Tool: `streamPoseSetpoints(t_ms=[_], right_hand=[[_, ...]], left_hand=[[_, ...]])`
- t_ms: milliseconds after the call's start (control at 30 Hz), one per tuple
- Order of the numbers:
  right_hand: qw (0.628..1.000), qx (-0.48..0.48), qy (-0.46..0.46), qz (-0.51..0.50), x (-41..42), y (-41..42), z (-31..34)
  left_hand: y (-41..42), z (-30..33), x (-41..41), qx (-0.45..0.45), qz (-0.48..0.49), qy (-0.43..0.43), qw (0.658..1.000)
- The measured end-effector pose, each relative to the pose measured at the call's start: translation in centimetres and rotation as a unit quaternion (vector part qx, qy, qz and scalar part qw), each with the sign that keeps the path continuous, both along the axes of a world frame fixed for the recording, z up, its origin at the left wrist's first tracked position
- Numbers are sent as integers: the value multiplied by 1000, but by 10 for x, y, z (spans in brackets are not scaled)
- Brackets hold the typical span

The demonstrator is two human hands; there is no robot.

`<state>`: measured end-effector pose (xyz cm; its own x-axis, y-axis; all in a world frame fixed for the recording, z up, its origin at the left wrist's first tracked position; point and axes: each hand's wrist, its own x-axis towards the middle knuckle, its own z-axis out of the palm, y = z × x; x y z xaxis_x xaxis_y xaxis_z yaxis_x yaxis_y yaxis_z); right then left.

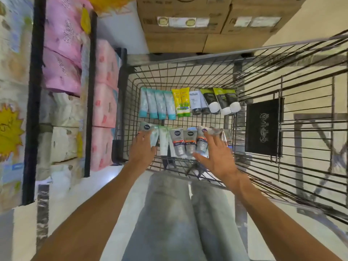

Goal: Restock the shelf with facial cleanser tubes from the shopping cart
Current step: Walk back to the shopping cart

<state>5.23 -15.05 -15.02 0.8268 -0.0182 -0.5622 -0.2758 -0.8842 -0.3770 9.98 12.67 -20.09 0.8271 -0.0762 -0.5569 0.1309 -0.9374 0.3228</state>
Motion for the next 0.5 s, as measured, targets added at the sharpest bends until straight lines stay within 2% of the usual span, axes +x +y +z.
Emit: streamPoseSetpoints(t_ms=[133, 367, 500], right_hand=[[999, 11, 27, -20, 5, 9, -40], [995, 20, 68, -73, 10, 3, -88], [991, 11, 97, -90, 10, -5, -106]], left_hand=[[8, -46, 22, 49, -50, 9, 998], [11, -106, 45, 148, -50, 13, 988], [9, -117, 39, 178, -47, -33, 982]])
